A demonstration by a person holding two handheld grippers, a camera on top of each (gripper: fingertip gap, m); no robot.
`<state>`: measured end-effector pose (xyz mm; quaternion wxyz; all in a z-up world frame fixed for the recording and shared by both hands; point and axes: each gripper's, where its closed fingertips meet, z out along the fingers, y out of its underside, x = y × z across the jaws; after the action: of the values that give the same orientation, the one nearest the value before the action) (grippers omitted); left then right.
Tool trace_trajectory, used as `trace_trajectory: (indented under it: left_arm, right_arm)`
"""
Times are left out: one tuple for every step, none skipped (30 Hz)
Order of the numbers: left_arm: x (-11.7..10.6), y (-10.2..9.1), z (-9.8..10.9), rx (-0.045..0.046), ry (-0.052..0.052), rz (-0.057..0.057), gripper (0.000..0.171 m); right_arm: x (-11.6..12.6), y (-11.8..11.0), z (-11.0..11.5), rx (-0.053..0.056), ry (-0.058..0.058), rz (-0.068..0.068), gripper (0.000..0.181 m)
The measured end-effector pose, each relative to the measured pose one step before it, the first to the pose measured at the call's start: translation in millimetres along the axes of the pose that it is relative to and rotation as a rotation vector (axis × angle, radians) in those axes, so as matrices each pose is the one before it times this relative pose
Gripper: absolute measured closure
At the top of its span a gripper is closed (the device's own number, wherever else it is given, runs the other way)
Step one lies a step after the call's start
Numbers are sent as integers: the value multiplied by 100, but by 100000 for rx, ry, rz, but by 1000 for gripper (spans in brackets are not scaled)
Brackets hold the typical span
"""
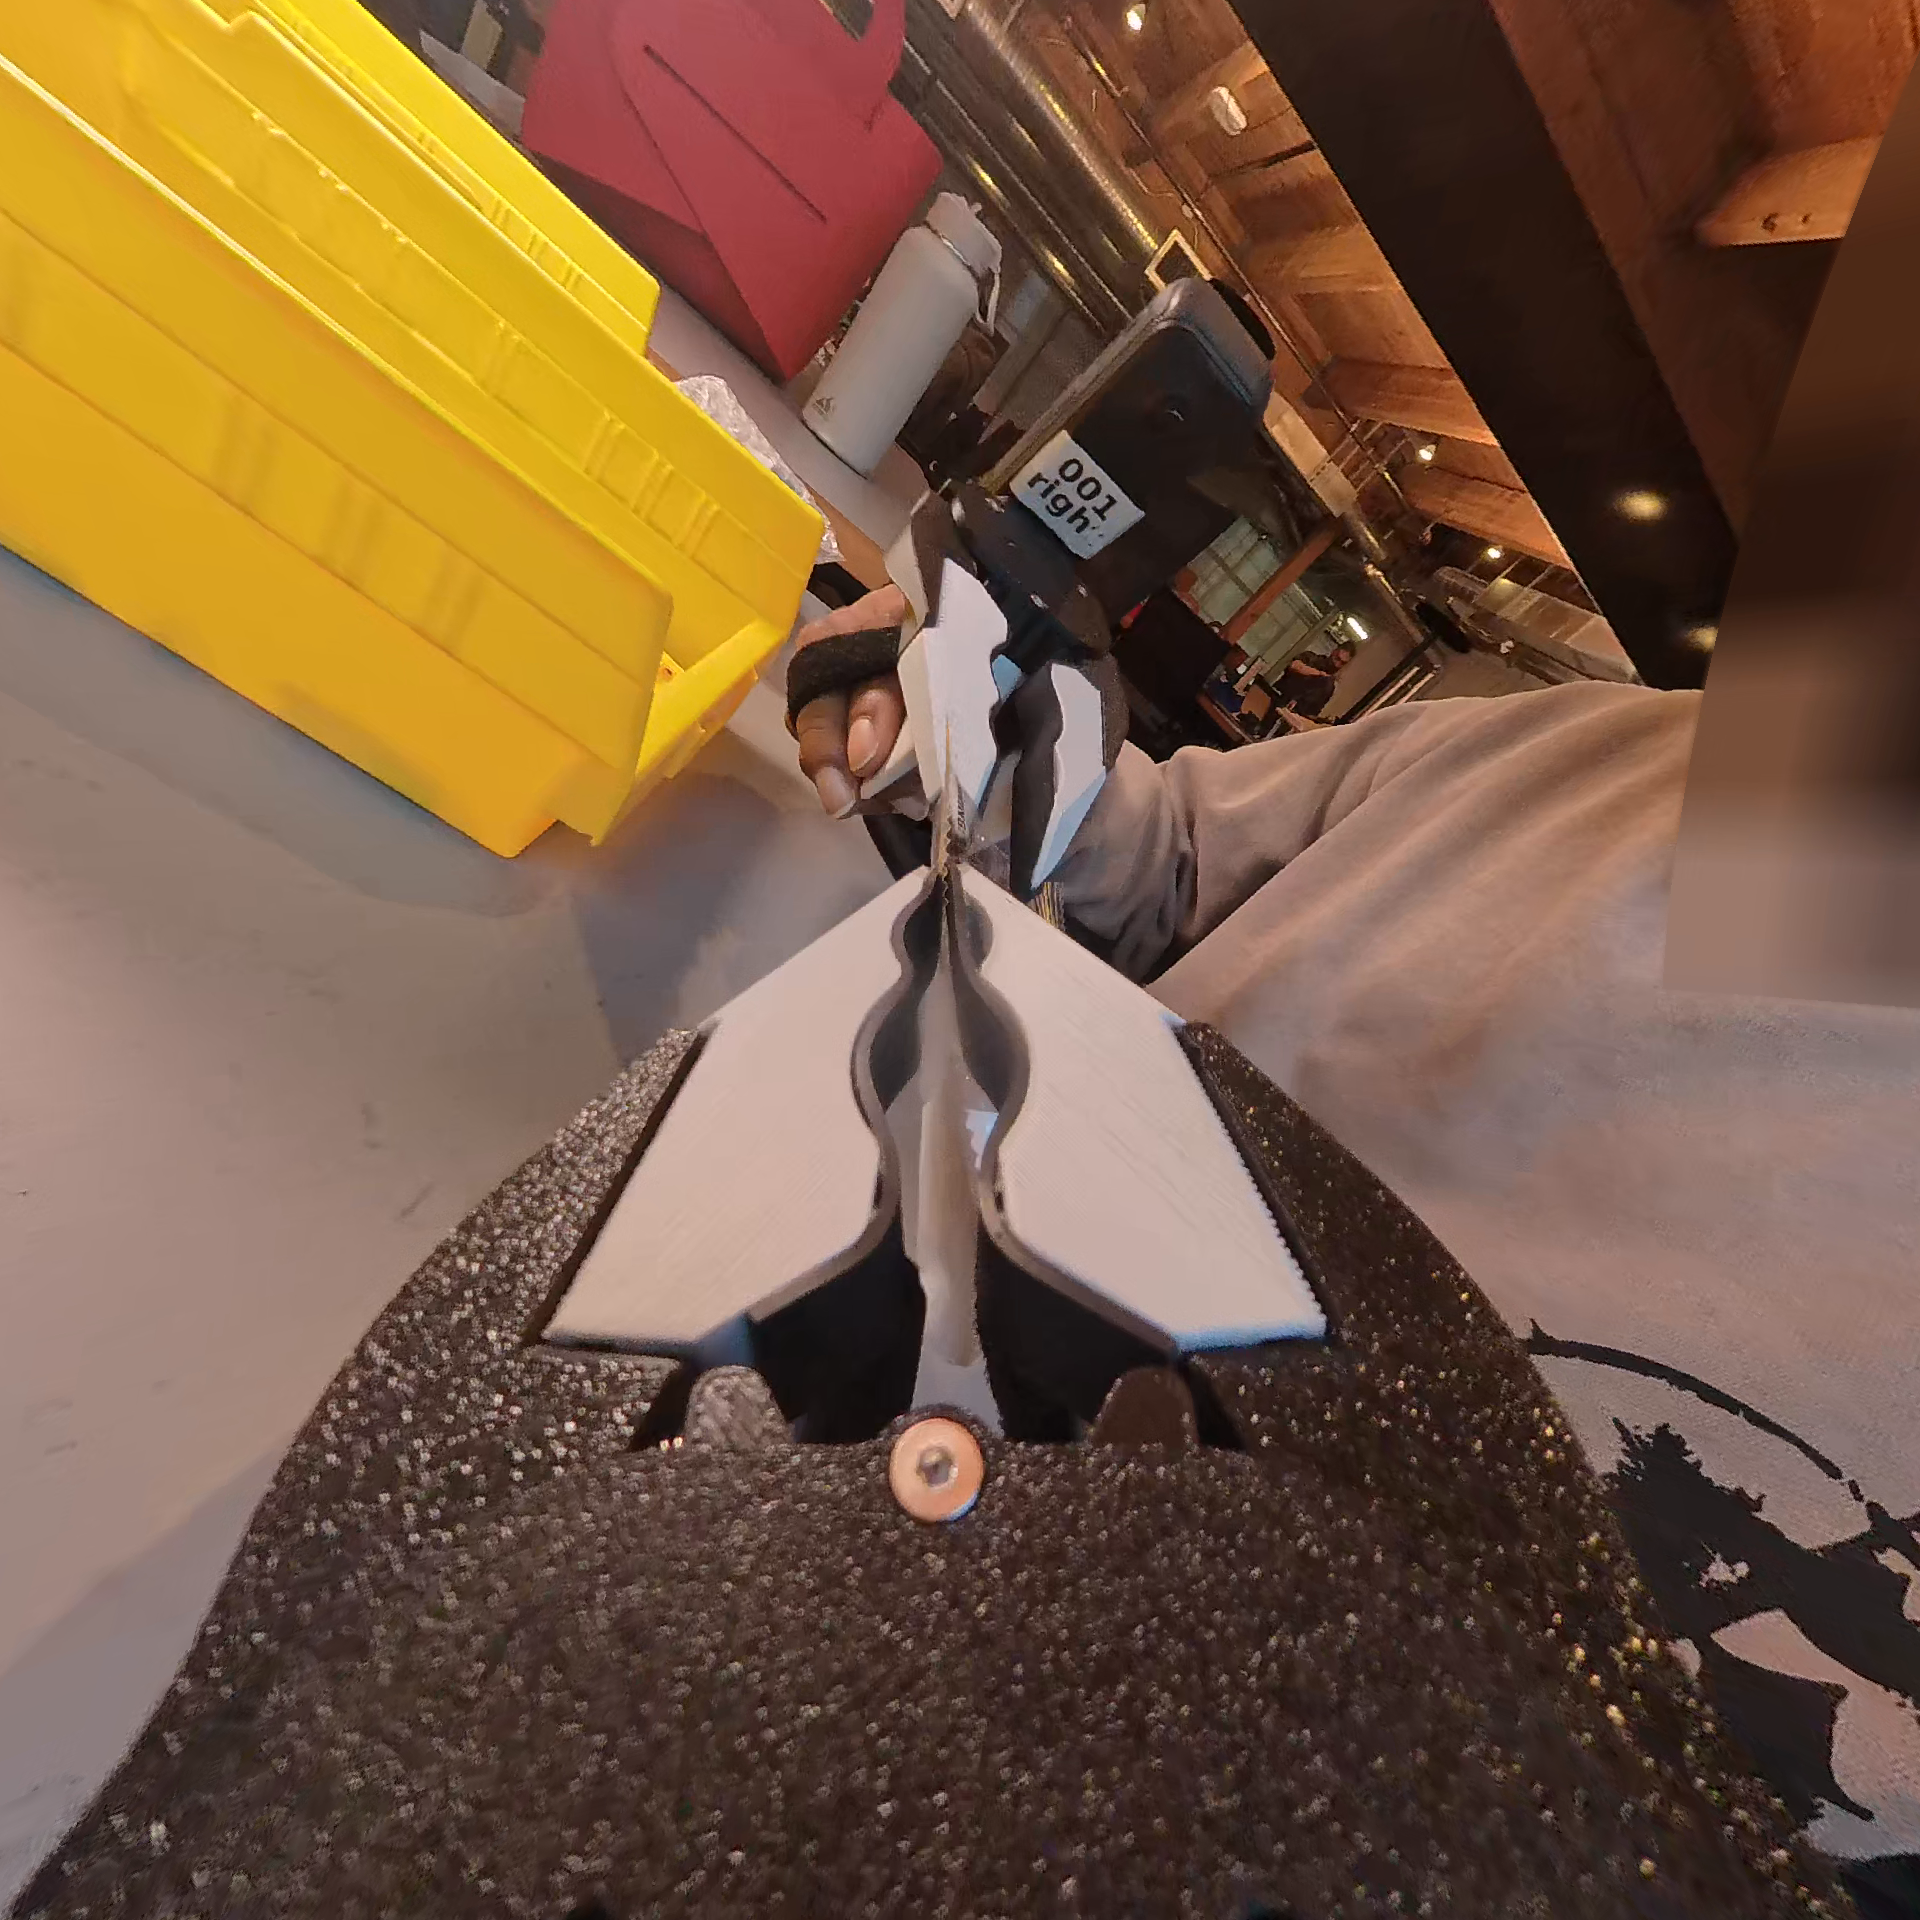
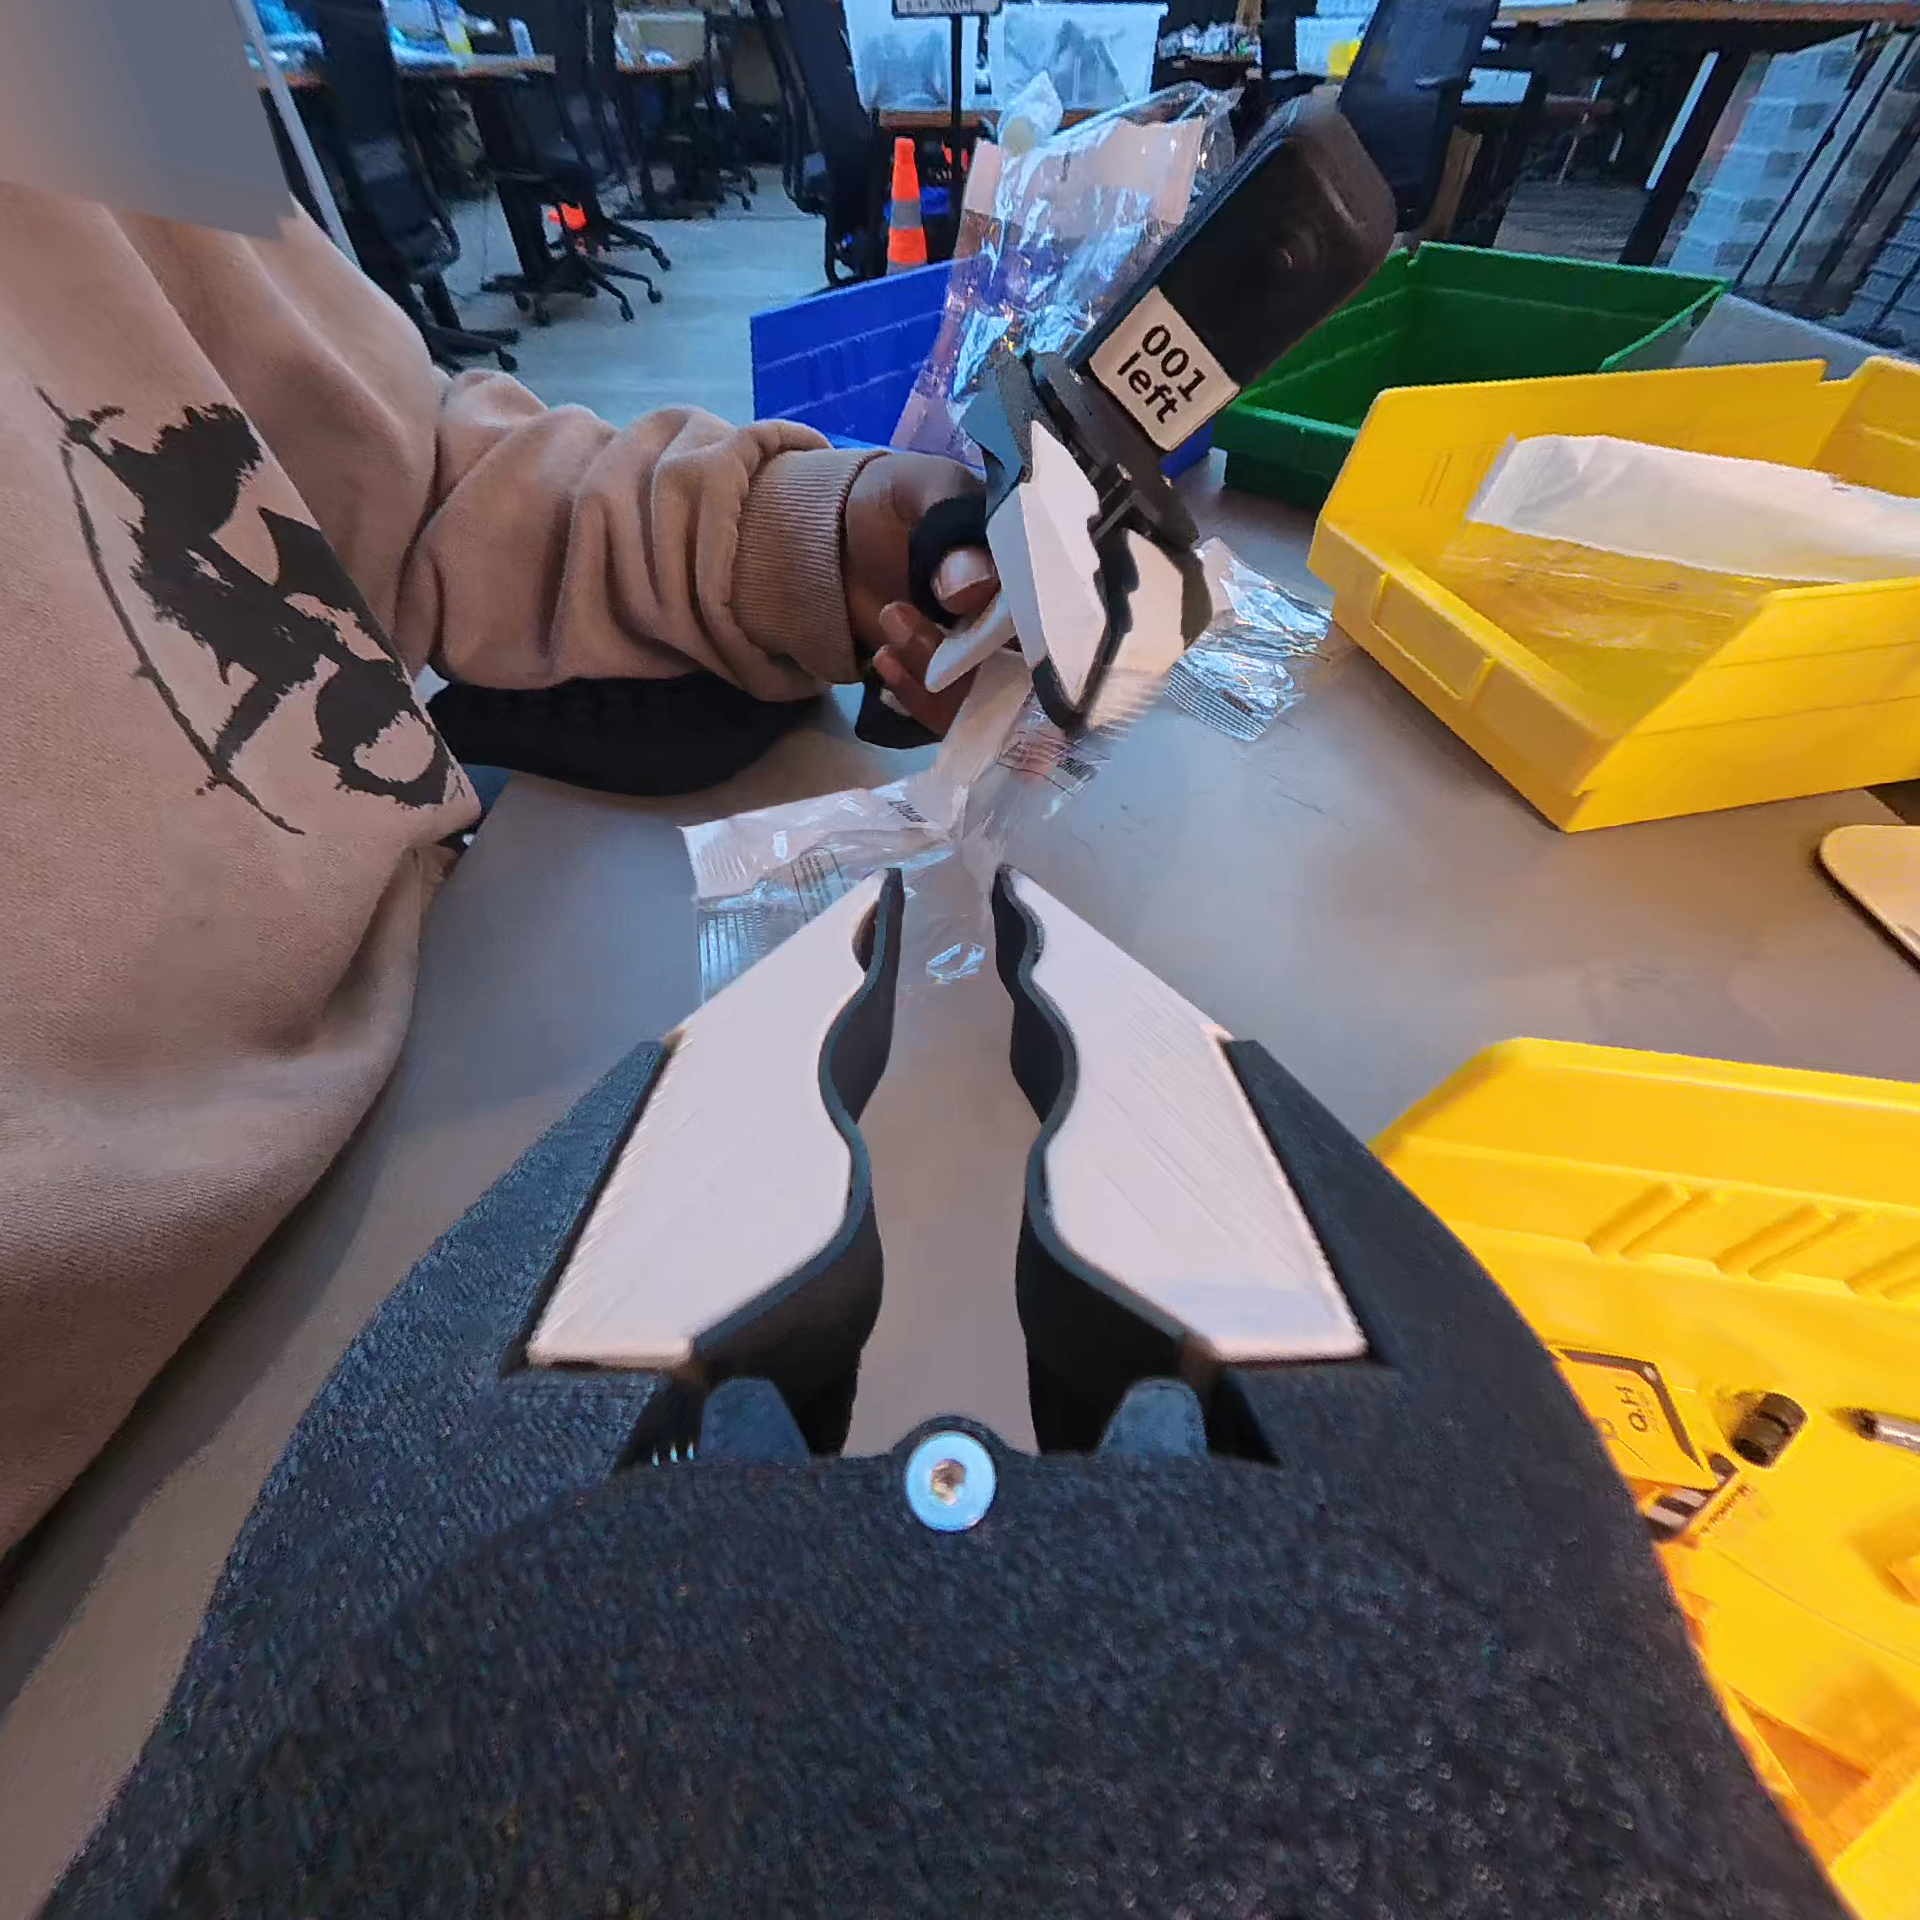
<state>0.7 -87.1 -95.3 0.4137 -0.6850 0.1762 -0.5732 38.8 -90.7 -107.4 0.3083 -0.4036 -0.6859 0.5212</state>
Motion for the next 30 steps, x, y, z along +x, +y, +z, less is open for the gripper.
trace_trajectory:
  left_arm:
    - [-42,-59,-4,421,-161,-162,171]
    - [18,-72,15,482,148,-43,171]
    - [14,-44,43,234,-110,502,171]
    - [53,47,95,-322,-103,1077,171]
    - [94,75,128,-671,-112,1498,171]
    - [-41,19,56,-626,-1252,1503,171]
    - [-114,53,-50,-1529,-2223,2053,171]
    - [90,13,-146,-2359,-1667,2908,171]
    - [15,-388,-274,-1561,-3001,2306,165]
    - [-20,-993,-396,-63,-4364,2809,154]
    - [172,-1410,-427,298,-4366,4493,148]
    - [218,-1449,-265,-910,-4562,5609,147]
    - [118,-1120,-9,-3472,-5094,5736,147]
    - [176,-587,330,-6597,-4224,5067,148]
    - [491,-76,590,-8654,-1653,4111,148]
    - [424,195,761,-8843,-1265,2697,147]
    - [-4,207,747,-7180,-3202,1680,148]
    - [-124,96,580,-4660,-2698,1107,149]
    - [104,23,424,-2648,74,-457,151]
    - [424,111,304,-2017,2768,-1595,152]
    - [672,270,223,-2100,3717,-1072,151]
    - [637,314,188,-1668,2650,-13,150]
    - [368,184,184,-443,615,212,149]
    - [246,186,201,-269,75,-137,149]
    - [166,379,263,-1478,-162,-95,149]
    - [-40,471,267,-2172,-1396,690,150]
    - [-124,518,241,-2471,-2012,1463,152]
    - [-67,386,171,-1783,-1591,1163,153]
    - [20,147,64,-497,-818,498,155]
    - [59,54,0,-195,-389,599,159]
  right_arm:
    - [37,165,95,-1357,1031,-1340,167]
    - [158,226,115,-1713,1750,-1021,169]
    - [70,233,142,-1625,1133,-1117,169]
    - [64,139,108,-1057,1200,-1257,173]
    - [119,23,42,-473,1601,-1542,180]
    - [115,49,-34,-1164,1588,-2708,181]
    - [283,61,-97,-1812,2860,-4528,181]
    - [381,13,-134,-2091,3605,-5950,181]
    - [165,64,-149,-3215,1857,-7454,181]
    - [194,135,-144,-4638,1751,-9113,181]
    - [301,107,-110,-5438,1895,-10318,181]
    - [214,-48,-56,-4973,735,-10359,181]
    - [85,-160,7,-4383,-875,-9114,181]
    - [197,-166,45,-4194,-1022,-7352,181]
    - [315,-261,77,-3180,-472,-6157,181]
    - [242,-400,56,-1735,-516,-5435,181]
    - [184,-389,49,-1116,-498,-4739,181]
    - [187,-354,23,-722,296,-4457,181]
    - [62,-290,18,-712,202,-4250,181]
    - [66,-157,16,-1334,684,-3553,181]
    - [-6,-22,4,-1824,475,-2807,181]
    - [-139,-26,-27,-1387,-278,-1916,181]
    - [-101,-144,-82,-521,242,-1301,181]
    - [-111,-185,-117,-136,349,-1125,181]
    - [-104,-105,-110,-518,148,-932,181]
    - [-68,-72,-113,-583,226,-960,181]
    - [20,-121,-129,-149,612,-961,181]
    - [15,-97,-129,-260,60,-591,181]
    - [-41,-23,-111,-769,-453,-400,181]
    - [-35,-106,-124,-248,-373,-871,181]
